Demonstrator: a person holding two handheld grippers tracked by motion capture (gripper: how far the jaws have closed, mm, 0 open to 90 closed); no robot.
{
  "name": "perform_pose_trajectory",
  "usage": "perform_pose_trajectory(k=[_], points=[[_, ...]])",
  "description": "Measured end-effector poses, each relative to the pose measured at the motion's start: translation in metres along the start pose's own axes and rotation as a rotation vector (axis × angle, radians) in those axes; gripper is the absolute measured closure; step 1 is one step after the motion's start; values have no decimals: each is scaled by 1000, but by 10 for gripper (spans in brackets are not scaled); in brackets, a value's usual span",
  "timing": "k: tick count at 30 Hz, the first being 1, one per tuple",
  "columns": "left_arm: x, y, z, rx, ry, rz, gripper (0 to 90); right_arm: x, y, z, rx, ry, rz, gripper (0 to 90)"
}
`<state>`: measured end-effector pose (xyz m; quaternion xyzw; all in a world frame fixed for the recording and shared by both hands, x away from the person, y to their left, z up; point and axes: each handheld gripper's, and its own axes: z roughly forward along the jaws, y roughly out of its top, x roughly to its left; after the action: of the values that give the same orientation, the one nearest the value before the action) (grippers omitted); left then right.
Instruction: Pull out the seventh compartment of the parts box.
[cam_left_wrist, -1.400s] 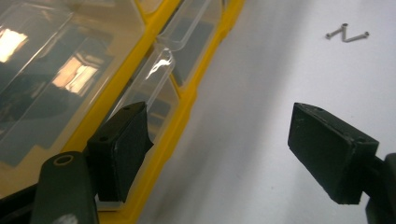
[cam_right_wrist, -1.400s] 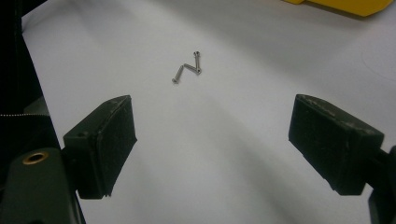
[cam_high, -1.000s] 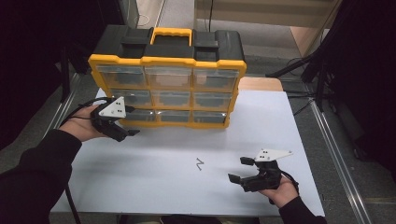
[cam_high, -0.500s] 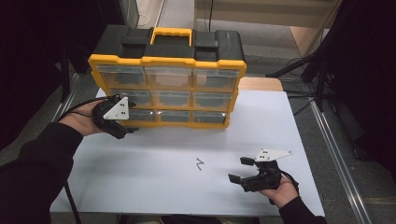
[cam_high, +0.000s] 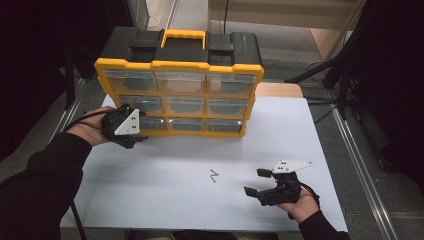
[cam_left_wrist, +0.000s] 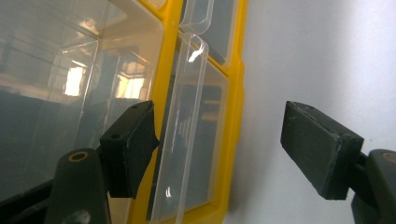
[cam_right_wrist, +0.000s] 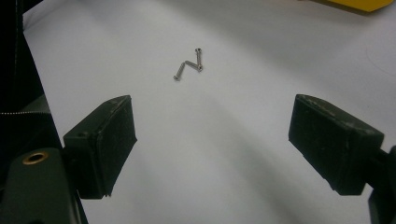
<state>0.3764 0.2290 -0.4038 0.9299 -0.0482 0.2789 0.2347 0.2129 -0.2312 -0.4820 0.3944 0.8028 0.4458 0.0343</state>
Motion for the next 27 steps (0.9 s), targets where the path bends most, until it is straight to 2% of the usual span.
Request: perform_pose_trajectory(k=[4, 9, 18, 21, 24, 27], points=[[-4, -4, 5, 13, 15, 31, 263, 0, 0, 0, -1, 0, 0, 157], [-4, -5, 6, 1, 18, 35, 263, 0, 0, -1, -1, -1, 1, 156], [-6, -5, 9, 11, 17, 56, 265, 0, 0, -1, 0, 1, 0, 156], [-6, -6, 8, 2, 41, 60, 328, 0, 0, 0, 0, 1, -1, 157], [-6, -7, 8, 1, 47, 63, 330, 0, 0, 0, 0, 1, -2, 157], [-9, -9, 8, -12, 86, 70, 389, 0, 0, 0, 2, 2, 2, 157]])
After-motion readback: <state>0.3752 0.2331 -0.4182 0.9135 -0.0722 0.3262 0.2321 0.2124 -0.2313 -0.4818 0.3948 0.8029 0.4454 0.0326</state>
